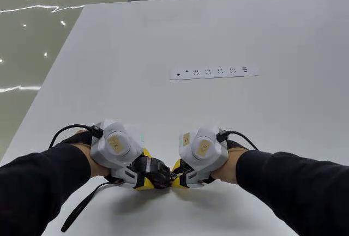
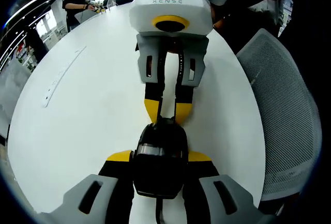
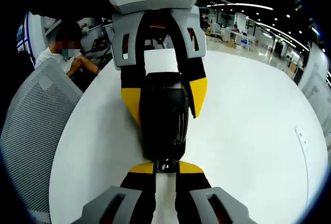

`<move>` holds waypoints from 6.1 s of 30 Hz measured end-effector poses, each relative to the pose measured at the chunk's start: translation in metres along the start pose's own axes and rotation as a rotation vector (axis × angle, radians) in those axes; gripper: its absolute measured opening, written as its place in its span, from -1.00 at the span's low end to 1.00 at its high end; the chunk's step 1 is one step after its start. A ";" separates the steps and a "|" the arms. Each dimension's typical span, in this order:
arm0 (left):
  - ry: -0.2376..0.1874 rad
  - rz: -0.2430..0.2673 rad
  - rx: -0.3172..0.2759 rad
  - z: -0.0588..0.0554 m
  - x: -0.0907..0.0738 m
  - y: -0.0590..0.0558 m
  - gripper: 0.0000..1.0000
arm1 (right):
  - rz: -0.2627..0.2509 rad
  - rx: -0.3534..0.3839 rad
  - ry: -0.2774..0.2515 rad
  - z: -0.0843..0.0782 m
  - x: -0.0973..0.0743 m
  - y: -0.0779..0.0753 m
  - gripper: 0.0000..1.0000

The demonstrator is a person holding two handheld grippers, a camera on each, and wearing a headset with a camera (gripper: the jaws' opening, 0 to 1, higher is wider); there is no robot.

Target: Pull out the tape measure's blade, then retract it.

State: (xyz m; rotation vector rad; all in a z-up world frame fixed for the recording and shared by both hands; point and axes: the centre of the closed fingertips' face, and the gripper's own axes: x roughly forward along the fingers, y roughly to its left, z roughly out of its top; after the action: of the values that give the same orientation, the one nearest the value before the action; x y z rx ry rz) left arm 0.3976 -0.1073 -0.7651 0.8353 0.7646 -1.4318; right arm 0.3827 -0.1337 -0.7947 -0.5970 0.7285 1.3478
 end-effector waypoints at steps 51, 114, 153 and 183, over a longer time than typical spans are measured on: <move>0.014 0.008 0.003 0.000 0.000 0.000 -0.40 | -0.013 0.033 0.009 -0.008 -0.006 -0.003 -0.83; 0.013 0.010 -0.004 0.000 0.001 0.001 -0.39 | -0.014 0.059 0.064 -0.040 -0.031 -0.007 -0.82; 0.010 0.005 -0.003 0.001 0.002 0.000 -0.39 | -0.016 0.081 0.091 -0.055 -0.046 -0.008 -0.83; 0.002 0.004 -0.011 0.002 0.002 0.001 -0.39 | -0.015 0.091 0.096 -0.068 -0.054 -0.011 -0.83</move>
State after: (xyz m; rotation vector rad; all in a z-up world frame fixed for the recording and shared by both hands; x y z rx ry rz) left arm 0.3982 -0.1099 -0.7663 0.8292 0.7713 -1.4221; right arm 0.3815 -0.2209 -0.7981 -0.5968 0.8571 1.2716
